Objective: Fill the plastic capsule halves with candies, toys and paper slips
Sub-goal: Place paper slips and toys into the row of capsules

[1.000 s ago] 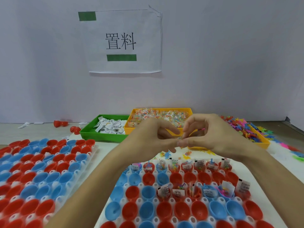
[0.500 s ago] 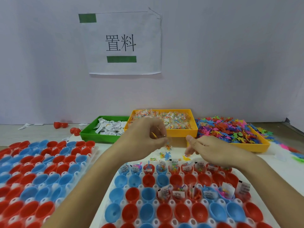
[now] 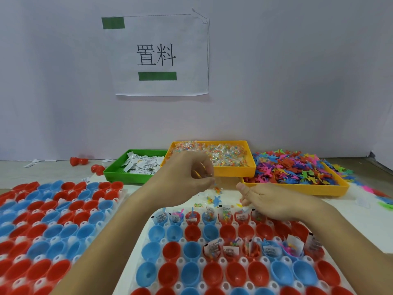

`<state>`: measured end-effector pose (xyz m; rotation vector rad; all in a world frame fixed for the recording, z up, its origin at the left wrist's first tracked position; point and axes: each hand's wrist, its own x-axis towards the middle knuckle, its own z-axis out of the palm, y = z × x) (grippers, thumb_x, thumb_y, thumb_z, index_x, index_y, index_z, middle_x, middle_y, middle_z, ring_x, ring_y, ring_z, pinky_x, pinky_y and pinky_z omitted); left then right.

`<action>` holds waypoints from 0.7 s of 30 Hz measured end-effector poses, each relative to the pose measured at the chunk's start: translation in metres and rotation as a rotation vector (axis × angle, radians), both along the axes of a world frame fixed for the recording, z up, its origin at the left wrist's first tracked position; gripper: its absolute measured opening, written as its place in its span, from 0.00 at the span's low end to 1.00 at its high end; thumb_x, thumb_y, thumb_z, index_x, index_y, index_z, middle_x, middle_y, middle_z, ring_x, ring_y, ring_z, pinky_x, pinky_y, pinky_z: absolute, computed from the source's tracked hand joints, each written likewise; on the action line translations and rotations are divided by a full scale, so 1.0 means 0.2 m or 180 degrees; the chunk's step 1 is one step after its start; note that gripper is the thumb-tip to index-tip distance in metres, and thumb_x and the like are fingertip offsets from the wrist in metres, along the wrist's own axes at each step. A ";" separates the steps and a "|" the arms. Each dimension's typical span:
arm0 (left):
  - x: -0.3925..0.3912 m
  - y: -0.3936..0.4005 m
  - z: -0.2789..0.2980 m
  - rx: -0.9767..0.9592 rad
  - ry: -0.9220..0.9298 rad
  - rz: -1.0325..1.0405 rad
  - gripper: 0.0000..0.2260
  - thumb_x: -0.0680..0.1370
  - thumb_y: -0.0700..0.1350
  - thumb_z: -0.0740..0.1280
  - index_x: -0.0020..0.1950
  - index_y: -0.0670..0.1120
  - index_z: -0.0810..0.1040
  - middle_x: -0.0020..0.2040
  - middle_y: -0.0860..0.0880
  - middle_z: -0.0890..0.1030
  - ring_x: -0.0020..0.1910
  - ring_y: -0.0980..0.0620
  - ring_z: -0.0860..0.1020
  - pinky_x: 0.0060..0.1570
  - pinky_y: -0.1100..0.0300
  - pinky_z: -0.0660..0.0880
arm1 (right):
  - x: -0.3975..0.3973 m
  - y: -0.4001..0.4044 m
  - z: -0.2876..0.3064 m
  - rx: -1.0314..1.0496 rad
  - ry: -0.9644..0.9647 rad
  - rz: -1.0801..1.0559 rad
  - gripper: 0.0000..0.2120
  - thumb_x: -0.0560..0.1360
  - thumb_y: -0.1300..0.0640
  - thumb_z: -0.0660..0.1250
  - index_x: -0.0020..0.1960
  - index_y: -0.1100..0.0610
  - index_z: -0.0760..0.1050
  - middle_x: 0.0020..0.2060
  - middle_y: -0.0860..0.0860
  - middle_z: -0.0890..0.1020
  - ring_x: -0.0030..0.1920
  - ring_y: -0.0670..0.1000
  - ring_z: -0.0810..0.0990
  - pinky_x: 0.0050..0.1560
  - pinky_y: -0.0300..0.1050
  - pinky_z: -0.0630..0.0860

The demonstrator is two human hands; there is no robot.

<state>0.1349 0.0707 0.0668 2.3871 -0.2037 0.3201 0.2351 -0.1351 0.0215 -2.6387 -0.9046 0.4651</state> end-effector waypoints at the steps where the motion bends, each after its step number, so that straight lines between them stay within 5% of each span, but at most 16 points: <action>1: 0.00 0.00 0.00 0.0035 0.0018 0.0000 0.04 0.76 0.41 0.72 0.43 0.46 0.78 0.41 0.47 0.83 0.39 0.47 0.83 0.46 0.45 0.79 | 0.00 0.00 0.00 -0.0003 -0.0033 -0.0005 0.53 0.68 0.27 0.37 0.63 0.68 0.76 0.63 0.64 0.79 0.62 0.63 0.78 0.66 0.57 0.73; 4: -0.01 0.02 0.01 0.0090 0.0066 0.0029 0.03 0.76 0.41 0.72 0.44 0.45 0.79 0.41 0.47 0.83 0.40 0.47 0.83 0.46 0.44 0.79 | 0.01 0.00 0.00 0.0114 -0.0049 -0.0068 0.51 0.69 0.28 0.38 0.62 0.67 0.78 0.62 0.62 0.80 0.60 0.61 0.80 0.65 0.54 0.74; 7: -0.01 0.02 0.01 0.0107 0.0058 0.0057 0.03 0.76 0.41 0.72 0.45 0.45 0.79 0.40 0.46 0.83 0.40 0.46 0.83 0.46 0.44 0.79 | -0.01 0.01 0.01 0.0313 0.0042 -0.0105 0.41 0.73 0.31 0.40 0.59 0.54 0.82 0.60 0.50 0.82 0.57 0.47 0.79 0.61 0.43 0.71; 10: -0.01 0.02 0.02 0.0144 0.0073 0.0071 0.02 0.76 0.41 0.71 0.45 0.45 0.79 0.40 0.47 0.84 0.40 0.46 0.83 0.46 0.45 0.79 | -0.03 0.01 0.02 0.0266 0.0124 -0.0055 0.38 0.76 0.32 0.38 0.56 0.48 0.83 0.54 0.46 0.83 0.55 0.45 0.79 0.60 0.44 0.69; 15: -0.02 0.02 0.02 0.0210 0.0058 0.0073 0.02 0.76 0.42 0.72 0.45 0.46 0.79 0.40 0.48 0.83 0.40 0.48 0.82 0.46 0.46 0.79 | -0.02 0.02 0.01 0.0147 0.0174 -0.0134 0.43 0.75 0.32 0.38 0.60 0.58 0.82 0.43 0.35 0.80 0.46 0.36 0.76 0.55 0.39 0.68; 18: -0.02 0.02 0.02 0.0228 0.0040 0.0069 0.03 0.76 0.42 0.72 0.45 0.46 0.79 0.40 0.49 0.83 0.39 0.49 0.82 0.46 0.47 0.79 | 0.00 0.02 -0.02 0.0182 0.0036 -0.0132 0.50 0.69 0.28 0.38 0.59 0.66 0.80 0.56 0.51 0.85 0.52 0.49 0.83 0.61 0.46 0.74; 21: -0.02 0.02 0.02 0.0222 0.0038 0.0052 0.03 0.76 0.42 0.72 0.45 0.46 0.79 0.40 0.48 0.83 0.39 0.48 0.82 0.46 0.47 0.79 | 0.02 0.01 -0.03 0.0113 -0.0072 -0.0093 0.51 0.69 0.27 0.38 0.57 0.67 0.79 0.58 0.62 0.82 0.57 0.60 0.82 0.64 0.55 0.75</action>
